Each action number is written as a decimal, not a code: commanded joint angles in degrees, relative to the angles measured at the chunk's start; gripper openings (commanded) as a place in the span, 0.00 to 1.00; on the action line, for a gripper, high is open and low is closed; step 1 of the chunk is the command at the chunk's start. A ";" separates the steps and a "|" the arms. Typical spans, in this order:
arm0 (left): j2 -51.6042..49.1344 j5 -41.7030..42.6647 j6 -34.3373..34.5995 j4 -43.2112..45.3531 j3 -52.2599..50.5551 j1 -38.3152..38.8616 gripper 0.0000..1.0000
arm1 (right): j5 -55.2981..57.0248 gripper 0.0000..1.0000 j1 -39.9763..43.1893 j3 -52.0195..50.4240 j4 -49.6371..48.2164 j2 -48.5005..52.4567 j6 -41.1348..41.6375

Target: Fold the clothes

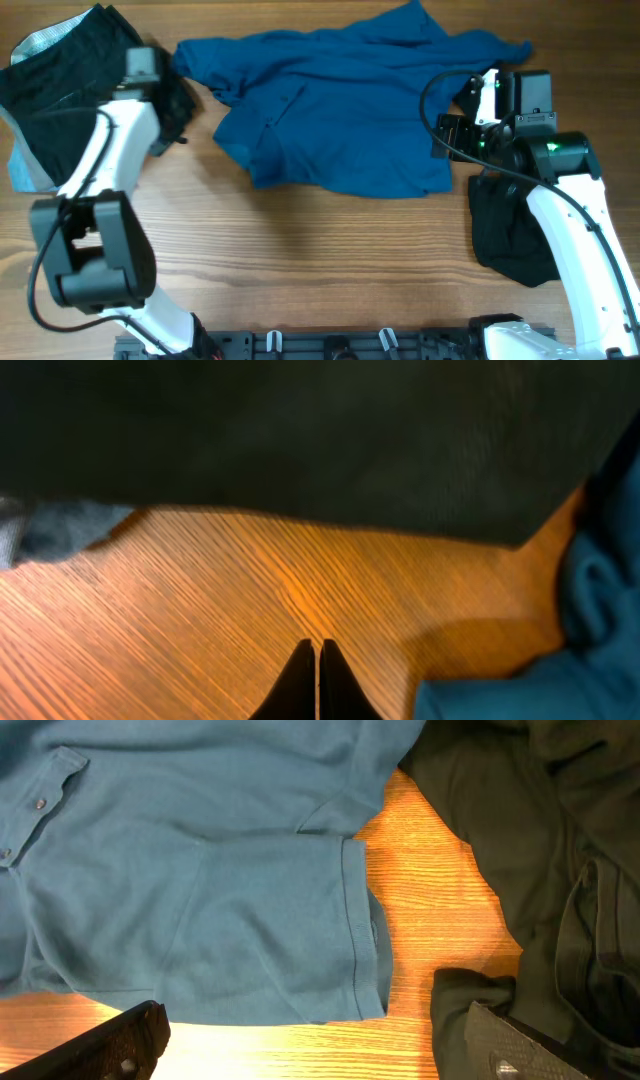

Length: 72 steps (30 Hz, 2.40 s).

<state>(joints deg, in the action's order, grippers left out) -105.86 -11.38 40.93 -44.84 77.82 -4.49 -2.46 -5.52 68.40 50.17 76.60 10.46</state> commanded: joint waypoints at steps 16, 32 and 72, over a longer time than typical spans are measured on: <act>0.09 23.52 6.03 10.67 -17.53 18.21 0.82 | 1.16 1.00 -0.02 0.48 0.22 0.83 0.66; 5.38 15.32 -2.19 1.86 2.62 -5.57 0.23 | 1.18 1.00 -0.02 0.48 0.02 0.83 0.66; 1.86 22.45 4.02 11.82 -18.78 20.87 0.04 | 1.16 1.00 -0.02 0.48 1.40 0.83 1.84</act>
<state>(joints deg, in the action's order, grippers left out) -108.03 12.34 52.07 -23.70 60.88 17.93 -2.44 -5.52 68.40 51.11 76.93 10.63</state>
